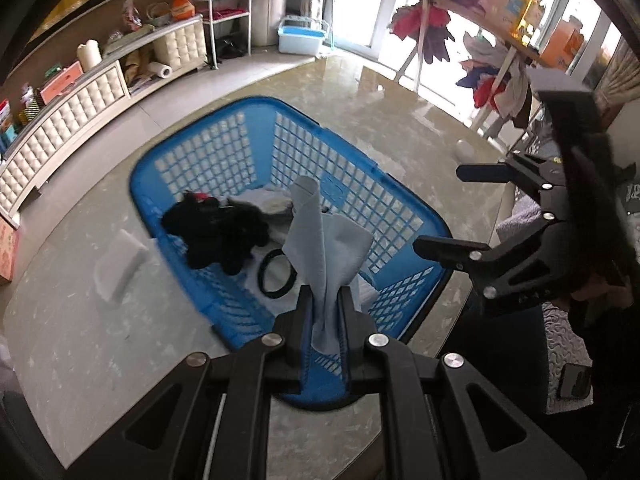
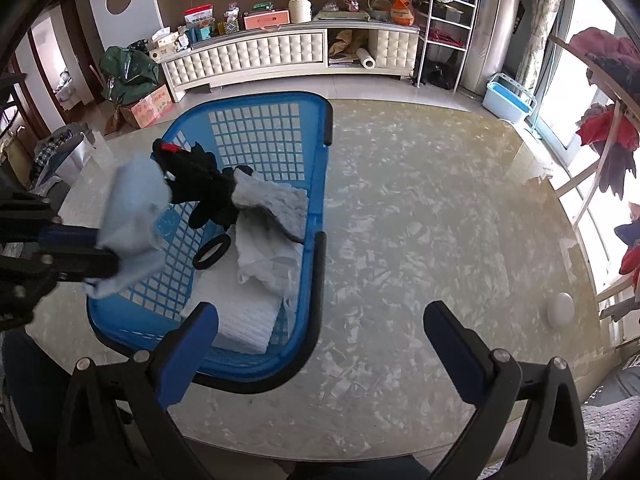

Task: Organize soft objects
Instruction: 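Carry the light-blue cloth over the basket and open the left gripper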

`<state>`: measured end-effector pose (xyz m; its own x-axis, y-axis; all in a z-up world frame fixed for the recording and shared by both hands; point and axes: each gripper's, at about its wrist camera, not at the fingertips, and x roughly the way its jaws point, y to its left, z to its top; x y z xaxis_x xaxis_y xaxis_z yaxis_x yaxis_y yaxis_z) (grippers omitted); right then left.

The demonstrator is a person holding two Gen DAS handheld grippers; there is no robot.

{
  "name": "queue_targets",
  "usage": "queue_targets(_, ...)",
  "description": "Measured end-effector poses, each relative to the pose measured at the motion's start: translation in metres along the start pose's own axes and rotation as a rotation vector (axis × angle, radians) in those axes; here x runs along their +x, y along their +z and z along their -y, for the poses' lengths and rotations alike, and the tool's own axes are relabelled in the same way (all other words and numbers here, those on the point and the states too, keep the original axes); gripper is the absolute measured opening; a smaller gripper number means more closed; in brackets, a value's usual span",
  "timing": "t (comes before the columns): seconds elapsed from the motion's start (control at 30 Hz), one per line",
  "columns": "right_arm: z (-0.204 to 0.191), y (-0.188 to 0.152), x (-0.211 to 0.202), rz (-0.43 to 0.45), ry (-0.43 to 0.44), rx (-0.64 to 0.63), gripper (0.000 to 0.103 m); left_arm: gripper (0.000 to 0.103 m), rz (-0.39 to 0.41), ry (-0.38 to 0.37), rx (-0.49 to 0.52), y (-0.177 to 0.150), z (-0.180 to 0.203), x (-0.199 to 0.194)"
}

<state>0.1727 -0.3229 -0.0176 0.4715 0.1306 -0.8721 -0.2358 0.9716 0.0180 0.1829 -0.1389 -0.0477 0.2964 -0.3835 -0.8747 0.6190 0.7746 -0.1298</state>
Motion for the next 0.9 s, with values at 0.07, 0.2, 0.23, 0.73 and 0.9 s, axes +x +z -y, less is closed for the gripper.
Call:
queue_targets(0.07, 0.003, -0.002, 0.002, -0.004, 0.004, 0.007, 0.103, 0.010, -0.019, 0.000, 0.009, 0.003, 0.001, 0.008)
queue_targets(0.2, 0.009, -0.002, 0.007, -0.014, 0.021, 0.031, 0.103, 0.010, -0.047, 0.000, 0.030, 0.012, 0.004, 0.026)
queue_targets(0.23, 0.010, -0.002, 0.007, -0.014, 0.026, 0.032, 0.103, 0.010, -0.053, 0.001, 0.033, 0.014, 0.005, 0.031)
queue_targets(0.73, 0.013, -0.004, 0.016, -0.043, 0.062, 0.059, 0.103, 0.012, -0.131, -0.007, 0.035, 0.019, 0.002, 0.082)
queue_targets(0.9, 0.013, -0.004, 0.015, -0.042, 0.065, 0.061, 0.103, 0.033, -0.139, 0.010, 0.041, 0.020, 0.002, 0.085)
